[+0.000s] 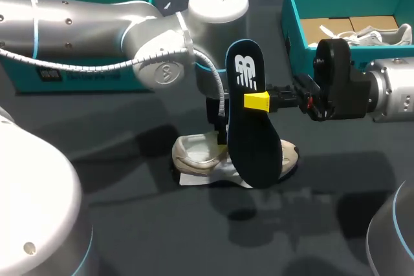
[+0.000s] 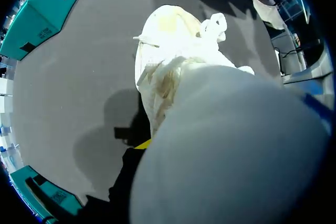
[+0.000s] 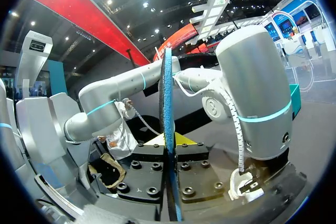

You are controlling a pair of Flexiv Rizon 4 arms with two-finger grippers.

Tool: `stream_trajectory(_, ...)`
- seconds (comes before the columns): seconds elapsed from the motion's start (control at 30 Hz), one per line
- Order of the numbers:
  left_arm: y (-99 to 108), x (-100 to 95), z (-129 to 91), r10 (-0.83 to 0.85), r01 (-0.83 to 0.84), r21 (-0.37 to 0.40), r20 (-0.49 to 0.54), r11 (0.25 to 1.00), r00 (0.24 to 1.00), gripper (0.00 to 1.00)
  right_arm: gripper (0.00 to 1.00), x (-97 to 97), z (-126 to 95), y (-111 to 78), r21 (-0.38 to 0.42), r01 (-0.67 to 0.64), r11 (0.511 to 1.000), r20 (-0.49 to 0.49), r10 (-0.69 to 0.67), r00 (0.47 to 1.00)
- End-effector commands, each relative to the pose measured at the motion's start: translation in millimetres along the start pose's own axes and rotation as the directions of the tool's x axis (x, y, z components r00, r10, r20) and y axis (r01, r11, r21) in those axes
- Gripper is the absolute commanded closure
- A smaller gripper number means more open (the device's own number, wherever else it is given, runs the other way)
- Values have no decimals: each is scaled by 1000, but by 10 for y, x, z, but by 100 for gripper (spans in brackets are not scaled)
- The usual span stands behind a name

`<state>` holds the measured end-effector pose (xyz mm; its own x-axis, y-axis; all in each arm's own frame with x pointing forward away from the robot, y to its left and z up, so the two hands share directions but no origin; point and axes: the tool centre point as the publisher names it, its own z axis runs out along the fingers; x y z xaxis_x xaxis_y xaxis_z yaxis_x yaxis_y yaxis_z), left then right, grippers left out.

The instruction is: Take the shoe out of the shoebox, open the shoe tongue, remove and reinsert the insole, then place the shoe into the shoebox

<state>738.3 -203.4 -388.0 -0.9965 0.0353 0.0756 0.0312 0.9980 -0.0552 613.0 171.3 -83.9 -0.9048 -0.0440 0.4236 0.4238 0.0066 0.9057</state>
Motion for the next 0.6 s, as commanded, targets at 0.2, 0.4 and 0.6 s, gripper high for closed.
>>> stream_trajectory(0.2, 44, 57, -170, 80, -79, 24, -45, 997, 996, 100, 100, 10, 8, -8, 0, -1, 1000, 3, 1, 1000)
stream_trajectory(0.4, 19, 91, -375, 239, -233, 68, -106, 970, 965, 100, 100, 10, 8, -8, 0, -1, 1000, 3, 1, 1000)
stream_trajectory(0.6, 19, 91, -375, 239, -233, 68, -106, 970, 965, 100, 100, 10, 8, -8, 0, -1, 1000, 3, 1, 1000)
